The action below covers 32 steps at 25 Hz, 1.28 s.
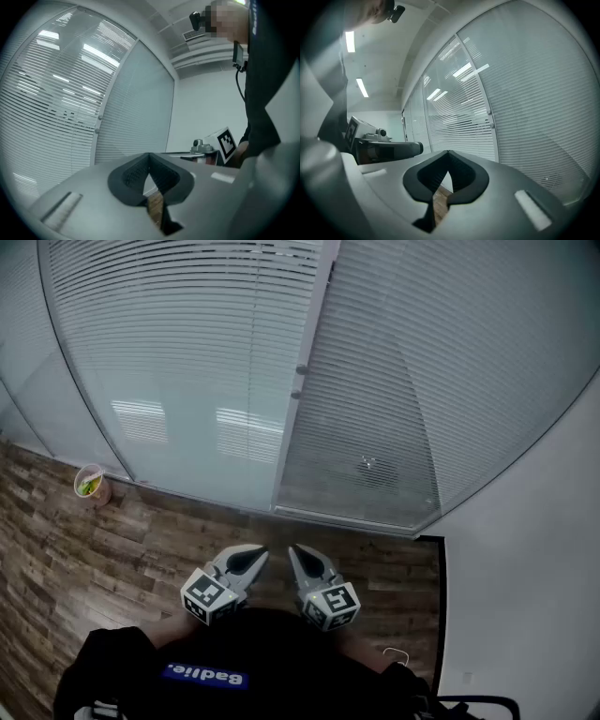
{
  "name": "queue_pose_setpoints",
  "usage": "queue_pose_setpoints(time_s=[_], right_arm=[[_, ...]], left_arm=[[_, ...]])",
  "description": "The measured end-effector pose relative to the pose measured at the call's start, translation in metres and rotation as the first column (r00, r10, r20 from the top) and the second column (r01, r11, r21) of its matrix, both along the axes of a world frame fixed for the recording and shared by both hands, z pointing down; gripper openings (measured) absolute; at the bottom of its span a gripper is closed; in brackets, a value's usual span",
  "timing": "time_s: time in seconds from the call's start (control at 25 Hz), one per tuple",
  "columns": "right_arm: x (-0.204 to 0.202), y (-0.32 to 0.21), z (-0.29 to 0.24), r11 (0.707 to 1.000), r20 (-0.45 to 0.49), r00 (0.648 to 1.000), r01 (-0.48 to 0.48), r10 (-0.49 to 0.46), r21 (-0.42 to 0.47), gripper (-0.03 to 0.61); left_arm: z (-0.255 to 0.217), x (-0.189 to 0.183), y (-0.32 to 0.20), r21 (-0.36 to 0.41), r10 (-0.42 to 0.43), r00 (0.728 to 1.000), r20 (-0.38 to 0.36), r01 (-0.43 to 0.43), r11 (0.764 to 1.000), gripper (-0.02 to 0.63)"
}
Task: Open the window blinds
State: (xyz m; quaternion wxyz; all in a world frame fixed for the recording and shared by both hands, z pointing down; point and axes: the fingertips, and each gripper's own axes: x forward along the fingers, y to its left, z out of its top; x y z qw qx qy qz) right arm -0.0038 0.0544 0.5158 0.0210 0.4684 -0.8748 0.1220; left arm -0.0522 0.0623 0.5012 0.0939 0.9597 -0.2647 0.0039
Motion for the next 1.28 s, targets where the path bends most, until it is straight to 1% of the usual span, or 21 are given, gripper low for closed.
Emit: queue_pose_setpoints(time_s=[0.36,0.52,0.68,1.0,1.28], right_arm=[[0.006,0.003,0.001,1.0,0.0,1.0,-0.003,0.003,-0.006,0.002],[0.009,0.003,-0.005,1.0,0.027,1.0,-0.005,0.005,0.027,0.003],[0.01,0.007,-0.006,0.999,0.008,1.0,-0.003,0.002,0.045,0.003],[0.029,0.009,0.001,1.0,0.007,1.0,-0.021,0.021,0.015,0.003],[0.057,0.007,0.006,1.0,0.019,1.0,-0.02,0.02,0.002,0.003]], left_arm=[[0.001,0.007,0.004,-0.003,0.007,1.0,0.006,-0.007,1.0,0.0],[0.002,0.009,0.004,-0.009,0.005,1.0,0.001,-0.005,1.0,0.0],[0.002,0.013,0.006,-0.011,0.006,1.0,0.001,-0.006,1.0,0.0],[0.005,0.029,0.009,-0.016,0.013,1.0,0.011,-0.013,1.0,0.0],[0.002,0.056,0.01,-0.009,0.015,1.0,0.027,-0.015,1.0,0.0]])
